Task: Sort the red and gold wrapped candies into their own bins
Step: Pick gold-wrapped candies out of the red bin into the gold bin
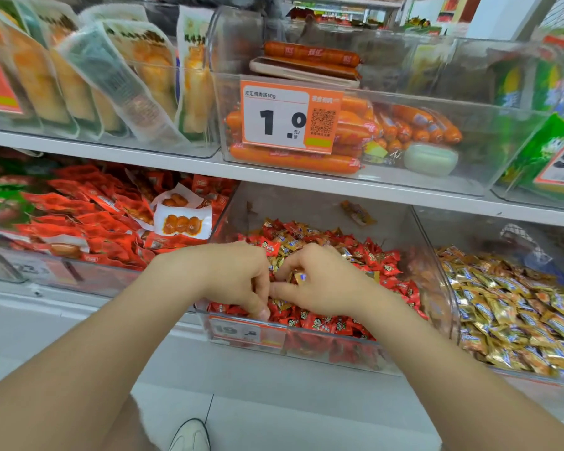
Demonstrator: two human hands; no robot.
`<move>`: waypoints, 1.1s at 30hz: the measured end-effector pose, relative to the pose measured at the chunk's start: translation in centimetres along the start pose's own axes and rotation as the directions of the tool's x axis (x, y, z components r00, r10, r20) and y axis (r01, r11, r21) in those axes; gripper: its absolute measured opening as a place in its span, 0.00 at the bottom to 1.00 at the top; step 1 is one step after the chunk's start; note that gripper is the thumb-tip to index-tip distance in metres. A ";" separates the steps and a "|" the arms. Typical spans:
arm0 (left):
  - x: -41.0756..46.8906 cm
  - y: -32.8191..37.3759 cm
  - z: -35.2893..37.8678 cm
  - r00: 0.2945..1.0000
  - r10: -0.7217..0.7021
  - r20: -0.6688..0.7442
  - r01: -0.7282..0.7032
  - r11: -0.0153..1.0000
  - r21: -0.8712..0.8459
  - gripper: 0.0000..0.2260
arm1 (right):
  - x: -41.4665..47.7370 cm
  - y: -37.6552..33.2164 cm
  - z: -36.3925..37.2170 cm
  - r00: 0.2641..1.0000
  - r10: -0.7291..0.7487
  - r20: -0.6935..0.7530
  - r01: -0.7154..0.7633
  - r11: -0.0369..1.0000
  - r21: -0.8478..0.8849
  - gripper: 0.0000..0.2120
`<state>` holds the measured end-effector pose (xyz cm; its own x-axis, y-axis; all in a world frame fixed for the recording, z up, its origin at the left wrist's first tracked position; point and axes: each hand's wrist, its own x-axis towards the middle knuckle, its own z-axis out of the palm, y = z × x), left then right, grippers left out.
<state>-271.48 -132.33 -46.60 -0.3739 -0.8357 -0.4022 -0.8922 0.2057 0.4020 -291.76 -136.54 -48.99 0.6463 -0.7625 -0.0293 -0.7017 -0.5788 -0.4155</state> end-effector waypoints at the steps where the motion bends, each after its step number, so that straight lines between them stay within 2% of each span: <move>1: 0.2 -0.2 0.2 1.000 0.006 0.027 -0.007 0.999 0.034 0.04 | 0.1 -0.2 0.2 1.000 0.000 0.022 0.001 0.997 -0.072 0.18; 3: 0.2 -0.3 0.3 0.999 0.021 0.038 -0.023 0.998 0.062 0.04 | 0.4 -0.3 0.2 0.998 -0.027 0.060 0.032 0.995 -0.094 0.12; 5: 0.3 -0.4 0.4 1.000 0.019 0.023 -0.021 0.998 0.052 0.04 | 0.4 -0.3 -0.2 0.998 -0.052 0.031 0.053 0.997 -0.053 0.06; 8: 0.1 -0.1 0.4 1.000 0.010 -0.004 -0.010 1.000 0.004 0.02 | 0.3 0.6 -1.3 0.999 0.019 -0.027 -0.019 1.000 0.015 0.15; 11: -0.1 0.8 0.2 0.993 0.038 -0.111 -0.034 0.999 0.032 0.06 | -0.1 1.8 -2.6 0.988 0.123 -0.091 -0.120 0.992 0.035 0.20; 14: -0.2 1.6 0.1 0.968 -0.014 -0.249 0.023 0.999 0.036 0.17 | -0.3 2.9 -3.2 0.969 0.215 -0.118 -0.191 0.963 0.188 0.19; 16: -0.1 1.8 0.2 0.931 -0.029 -0.363 0.039 0.999 0.021 0.21 | -0.5 3.4 -3.5 0.958 0.259 -0.126 -0.196 0.907 0.374 0.14; 18: 0.4 2.0 0.2 0.888 -0.043 -0.459 0.056 0.998 0.014 0.27 | -0.7 3.9 -3.9 0.948 0.284 -0.142 -0.187 0.860 0.475 0.07; 21: 1.1 2.2 0.2 0.857 -0.084 -0.508 0.117 0.993 0.033 0.33 | -0.8 4.7 -4.1 0.914 0.352 -0.203 -0.201 0.826 0.527 0.11; 24: 2.2 1.7 0.3 0.883 -0.111 -0.456 0.188 0.974 0.127 0.25 | -1.3 5.2 -4.5 0.886 0.366 -0.286 -0.253 0.897 0.364 0.10; 26: 3.0 1.3 0.4 0.894 -0.115 -0.434 0.187 0.974 0.127 0.15 | -1.5 5.3 -4.5 0.916 0.275 -0.292 -0.206 0.947 0.248 0.10; 29: 3.9 0.9 0.7 0.883 -0.116 -0.454 0.157 0.986 0.052 0.07 | -1.4 5.5 -4.0 0.968 0.133 -0.211 -0.112 0.988 0.108 0.13; 31: 4.6 0.7 1.0 0.878 -0.127 -0.462 0.185 0.979 0.081 0.07 | -1.0 5.8 -3.7 0.979 0.082 -0.186 -0.085 0.996 -0.009 0.09; 33: 5.3 0.3 1.2 0.888 -0.140 -0.438 0.208 0.972 0.110 0.12 | -0.5 6.1 -3.6 0.979 0.067 -0.193 -0.084 0.993 -0.083 0.14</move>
<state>-274.05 -136.10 -49.62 -0.0960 -0.9939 -0.0538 -0.9728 0.0823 0.2163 -297.50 -140.71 -48.23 0.5282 -0.8407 0.1189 -0.7759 -0.5348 -0.3346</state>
